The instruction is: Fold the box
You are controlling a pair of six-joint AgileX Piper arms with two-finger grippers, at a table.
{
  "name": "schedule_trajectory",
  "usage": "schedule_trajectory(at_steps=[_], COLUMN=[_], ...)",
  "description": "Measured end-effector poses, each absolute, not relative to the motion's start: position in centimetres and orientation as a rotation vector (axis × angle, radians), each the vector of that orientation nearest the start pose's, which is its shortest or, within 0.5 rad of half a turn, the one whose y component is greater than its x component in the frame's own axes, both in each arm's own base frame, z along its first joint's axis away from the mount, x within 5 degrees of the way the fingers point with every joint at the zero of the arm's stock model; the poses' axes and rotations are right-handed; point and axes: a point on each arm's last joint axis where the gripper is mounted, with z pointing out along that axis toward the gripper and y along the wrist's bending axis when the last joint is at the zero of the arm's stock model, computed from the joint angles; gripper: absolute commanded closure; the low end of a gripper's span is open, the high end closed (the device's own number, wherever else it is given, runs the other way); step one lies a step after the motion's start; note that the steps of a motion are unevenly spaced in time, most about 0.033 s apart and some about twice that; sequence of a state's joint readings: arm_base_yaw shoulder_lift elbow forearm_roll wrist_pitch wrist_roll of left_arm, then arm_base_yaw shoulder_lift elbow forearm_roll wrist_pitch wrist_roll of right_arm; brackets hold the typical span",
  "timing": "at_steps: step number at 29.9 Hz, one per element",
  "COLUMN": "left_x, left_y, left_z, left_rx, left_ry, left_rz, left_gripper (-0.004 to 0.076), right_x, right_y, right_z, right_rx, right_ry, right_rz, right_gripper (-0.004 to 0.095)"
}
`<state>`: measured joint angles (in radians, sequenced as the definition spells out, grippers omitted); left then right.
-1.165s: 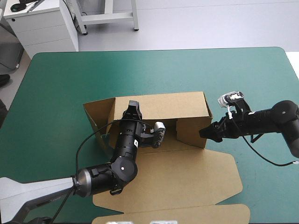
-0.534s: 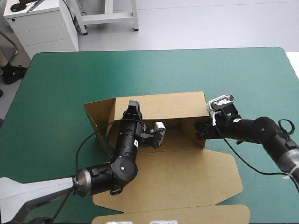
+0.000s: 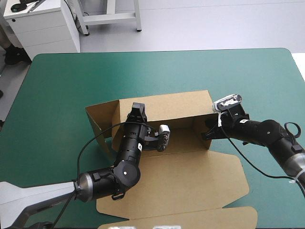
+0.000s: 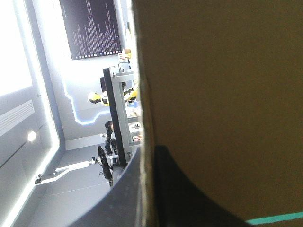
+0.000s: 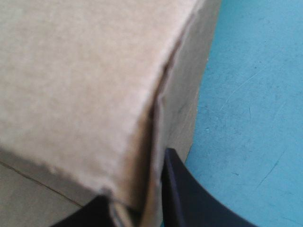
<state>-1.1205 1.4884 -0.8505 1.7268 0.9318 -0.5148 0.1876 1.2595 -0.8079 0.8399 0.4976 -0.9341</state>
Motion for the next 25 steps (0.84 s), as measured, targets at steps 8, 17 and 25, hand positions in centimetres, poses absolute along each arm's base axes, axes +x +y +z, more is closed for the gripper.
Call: schedule_trajectory(at_steps=[8,17,25], left_x=[19.2,19.1,17.2], left_y=[-23.2,-23.6,-24.9], left_z=[27.7,27.4,27.9], left_rx=[1.418,1.394,1.397], left_ry=[1.237,1.278,1.237], left_rz=[0.953,0.859,0.823], left_gripper=[0.0603,0.0283,0.0285], right_x=[24.8,25.4,26.8], right_y=[7.9,7.4,7.2], right_z=[27.9,28.0,27.6], right_rx=[-0.543,-0.471,-0.413], right_ry=[2.178,2.139,2.138], right_rz=[0.418,0.351,0.315], right_gripper=[0.0922,0.0922,0.0922])
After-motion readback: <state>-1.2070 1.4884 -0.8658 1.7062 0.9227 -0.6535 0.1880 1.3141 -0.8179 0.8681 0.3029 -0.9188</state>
